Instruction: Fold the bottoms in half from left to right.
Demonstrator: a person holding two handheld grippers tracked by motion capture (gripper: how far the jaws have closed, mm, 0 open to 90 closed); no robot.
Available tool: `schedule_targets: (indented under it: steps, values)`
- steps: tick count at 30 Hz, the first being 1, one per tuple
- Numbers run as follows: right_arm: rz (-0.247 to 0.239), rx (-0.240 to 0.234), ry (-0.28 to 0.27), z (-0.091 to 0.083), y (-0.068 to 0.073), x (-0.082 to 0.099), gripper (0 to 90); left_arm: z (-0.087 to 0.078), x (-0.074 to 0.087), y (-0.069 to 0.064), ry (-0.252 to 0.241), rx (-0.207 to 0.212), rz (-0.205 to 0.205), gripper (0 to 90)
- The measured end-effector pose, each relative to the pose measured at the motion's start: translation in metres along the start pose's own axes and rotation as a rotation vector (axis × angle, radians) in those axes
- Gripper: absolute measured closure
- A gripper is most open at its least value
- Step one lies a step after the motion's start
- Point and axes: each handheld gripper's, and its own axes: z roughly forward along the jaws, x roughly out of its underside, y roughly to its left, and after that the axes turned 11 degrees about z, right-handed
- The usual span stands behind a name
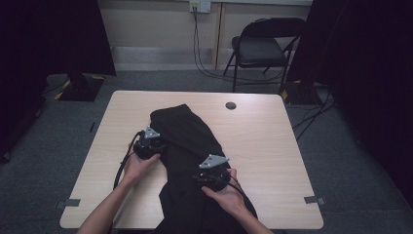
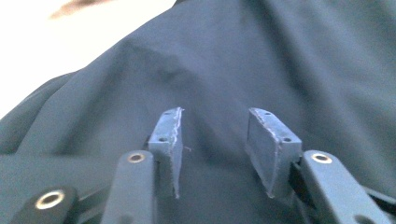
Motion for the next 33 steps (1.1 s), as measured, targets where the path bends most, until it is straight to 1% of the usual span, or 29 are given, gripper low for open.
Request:
schedule_targets:
  steps: [1,2,3,4,5,6,7,8,9,10,11,12,13,14,15,16,17,18,19,20,21,22,23,24,25,27,29,31,33]
  values:
    - [0.011,-0.004,-0.010,-0.006,-0.002,0.001,52.7,0.002,-0.002,0.003,0.002,-0.015,0.003,65.9]
    - [0.013,0.005,-0.021,-0.013,-0.005,0.002,52.0,0.004,-0.003,0.007,0.010,-0.027,0.008,65.7]
    - [0.025,0.010,-0.030,-0.018,-0.007,0.005,51.2,0.006,-0.004,0.011,0.013,-0.039,-0.006,65.0]
    - [0.046,0.007,-0.029,-0.022,-0.010,0.008,50.5,0.008,-0.004,0.014,0.013,-0.032,-0.022,62.8]
    - [0.059,0.017,-0.025,-0.024,-0.011,0.012,49.5,0.008,-0.005,0.017,0.012,-0.026,-0.034,61.4]
    - [0.063,0.031,-0.019,-0.025,-0.012,0.016,48.8,0.008,-0.006,0.018,0.028,-0.023,-0.034,59.1]
    - [0.076,0.032,-0.013,-0.026,-0.013,0.019,47.0,0.007,-0.007,0.017,0.042,-0.031,-0.039,57.3]
    - [0.094,0.010,-0.011,-0.026,-0.014,0.021,46.3,0.005,-0.009,0.016,0.062,-0.026,-0.030,57.1]
    - [0.103,-0.012,-0.011,-0.026,-0.014,0.023,46.0,0.003,-0.009,0.014,0.065,-0.018,-0.031,57.1]
    - [0.102,-0.016,-0.014,-0.026,-0.014,0.024,45.3,0.000,-0.008,0.012,0.052,-0.011,-0.031,57.1]
    - [0.108,-0.031,-0.021,-0.024,-0.014,0.024,44.8,-0.003,-0.007,0.010,0.032,-0.001,-0.042,57.1]
    - [0.123,-0.053,-0.018,-0.022,-0.014,0.023,44.4,-0.008,-0.007,0.007,0.010,0.019,-0.060,56.7]
    - [0.125,-0.058,-0.007,-0.017,-0.012,0.023,44.4,-0.011,-0.007,0.005,-0.004,0.032,-0.060,55.5]
    - [0.119,-0.051,-0.001,-0.013,-0.011,0.023,43.9,-0.014,-0.007,0.000,-0.013,0.035,-0.046,54.8]
    - [0.110,-0.050,0.005,-0.008,-0.010,0.023,44.3,-0.016,-0.006,-0.004,-0.007,0.033,-0.017,54.4]
    - [0.112,-0.051,0.012,-0.004,-0.010,0.022,48.6,-0.016,-0.005,-0.007,-0.003,0.031,-0.007,54.0]
    - [0.115,-0.055,0.013,-0.001,-0.010,0.021,59.0,-0.015,-0.003,-0.011,0.000,0.039,-0.007,53.3]
    - [0.107,-0.057,0.006,0.001,-0.009,0.020,70.5,-0.014,0.000,-0.013,0.010,0.028,-0.004,53.2]
    - [0.090,-0.044,-0.003,0.000,-0.007,0.019,79.4,-0.013,0.003,-0.014,0.016,0.004,-0.003,53.2]
    - [0.079,-0.036,-0.014,-0.003,-0.006,0.017,87.3,-0.011,0.006,-0.014,0.010,0.006,-0.019,53.1]
    - [0.077,-0.042,-0.026,-0.008,-0.006,0.015,89.2,-0.011,0.007,-0.013,-0.001,0.011,-0.044,52.9]
    - [0.071,-0.028,-0.042,-0.015,-0.006,0.013,89.4,-0.011,0.008,-0.012,-0.002,0.006,-0.047,52.5]
    - [0.059,-0.001,-0.063,-0.025,-0.008,0.010,89.6,-0.011,0.008,-0.011,0.000,0.007,-0.048,52.0]
    - [0.064,0.010,-0.073,-0.031,-0.011,0.008,89.6,-0.011,0.009,-0.011,0.001,0.010,-0.038,51.9]
    - [0.079,0.026,-0.098,-0.043,-0.017,0.006,89.6,-0.011,0.009,-0.010,0.001,0.008,-0.037,51.8]
    - [0.087,0.066,-0.121,-0.062,-0.028,0.007,89.7,-0.011,0.009,-0.010,-0.002,0.011,-0.039,51.5]
    - [0.101,0.095,-0.127,-0.078,-0.039,0.011,89.8,-0.011,0.009,-0.009,-0.003,0.008,-0.036,51.1]
    - [0.125,0.139,-0.140,-0.095,-0.054,0.021,89.8,-0.011,0.009,-0.009,-0.002,0.006,-0.033,50.9]
    - [0.133,0.172,-0.119,-0.103,-0.062,0.032,89.8,-0.011,0.010,-0.008,-0.006,0.009,-0.035,50.9]
